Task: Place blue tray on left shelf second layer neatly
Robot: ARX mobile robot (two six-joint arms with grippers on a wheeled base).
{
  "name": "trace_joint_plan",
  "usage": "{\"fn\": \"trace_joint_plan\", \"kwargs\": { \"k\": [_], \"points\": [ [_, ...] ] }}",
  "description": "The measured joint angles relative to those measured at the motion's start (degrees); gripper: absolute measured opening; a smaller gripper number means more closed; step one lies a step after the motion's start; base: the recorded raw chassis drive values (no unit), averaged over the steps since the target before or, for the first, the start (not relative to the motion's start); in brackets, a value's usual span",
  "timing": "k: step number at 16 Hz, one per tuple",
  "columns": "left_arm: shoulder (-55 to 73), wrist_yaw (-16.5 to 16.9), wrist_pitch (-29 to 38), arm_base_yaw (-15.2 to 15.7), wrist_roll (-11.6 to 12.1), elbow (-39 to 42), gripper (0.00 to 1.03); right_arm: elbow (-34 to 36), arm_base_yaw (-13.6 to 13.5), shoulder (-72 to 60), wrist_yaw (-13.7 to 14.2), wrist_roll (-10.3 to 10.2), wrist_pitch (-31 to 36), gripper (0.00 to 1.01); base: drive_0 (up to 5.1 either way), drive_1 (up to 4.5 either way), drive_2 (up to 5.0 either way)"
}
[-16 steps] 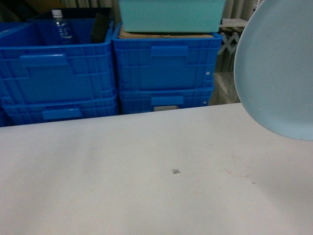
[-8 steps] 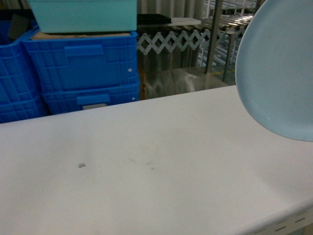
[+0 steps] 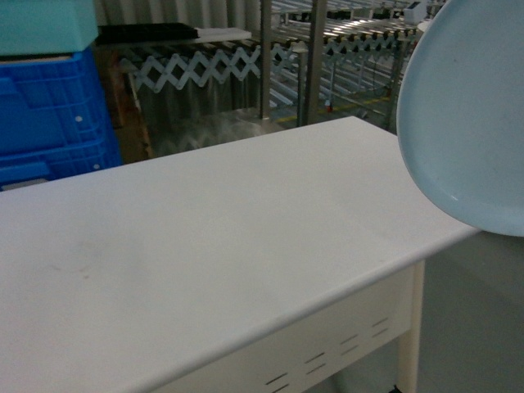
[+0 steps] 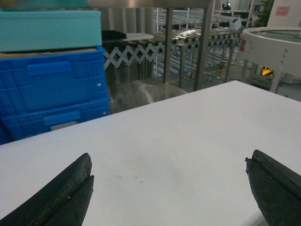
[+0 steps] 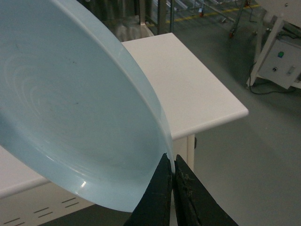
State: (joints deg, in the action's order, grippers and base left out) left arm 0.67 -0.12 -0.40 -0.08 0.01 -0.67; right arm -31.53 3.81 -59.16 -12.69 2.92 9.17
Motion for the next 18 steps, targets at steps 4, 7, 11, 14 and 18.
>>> {"fn": "trace_joint_plan", "kwargs": {
  "k": [4, 7, 11, 14, 18],
  "points": [
    [0.0, 0.2, 0.0, 0.1, 0.0, 0.0, 0.98, 0.0, 0.0, 0.0, 0.0, -0.1, 0.3, 0.02, 3.2, -4.08, -3.6],
    [0.0, 0.2, 0.0, 0.1, 0.0, 0.0, 0.98, 0.1, 0.6, 0.0, 0.4, -0.2, 0.3, 0.02, 1.7, -2.9, -2.9],
    [0.0, 0.1, 0.1, 0.1, 0.0, 0.0, 0.98, 0.1, 0.3, 0.0, 0.0, -0.2, 0.2, 0.02, -0.6, -1.78, -2.3],
    [0.0, -0.1, 0.2, 0.1, 0.0, 0.0, 0.98, 0.1, 0.3, 0.0, -0.2, -0.3, 0.0, 0.02, 2.3, -2.56, -5.1],
    [0.0, 0.1, 0.0, 0.1, 0.0, 0.0, 0.98, 0.1, 0.3, 0.0, -0.2, -0.3, 0.1, 0.02, 2.6, -2.26, -5.3]
  ]
}}
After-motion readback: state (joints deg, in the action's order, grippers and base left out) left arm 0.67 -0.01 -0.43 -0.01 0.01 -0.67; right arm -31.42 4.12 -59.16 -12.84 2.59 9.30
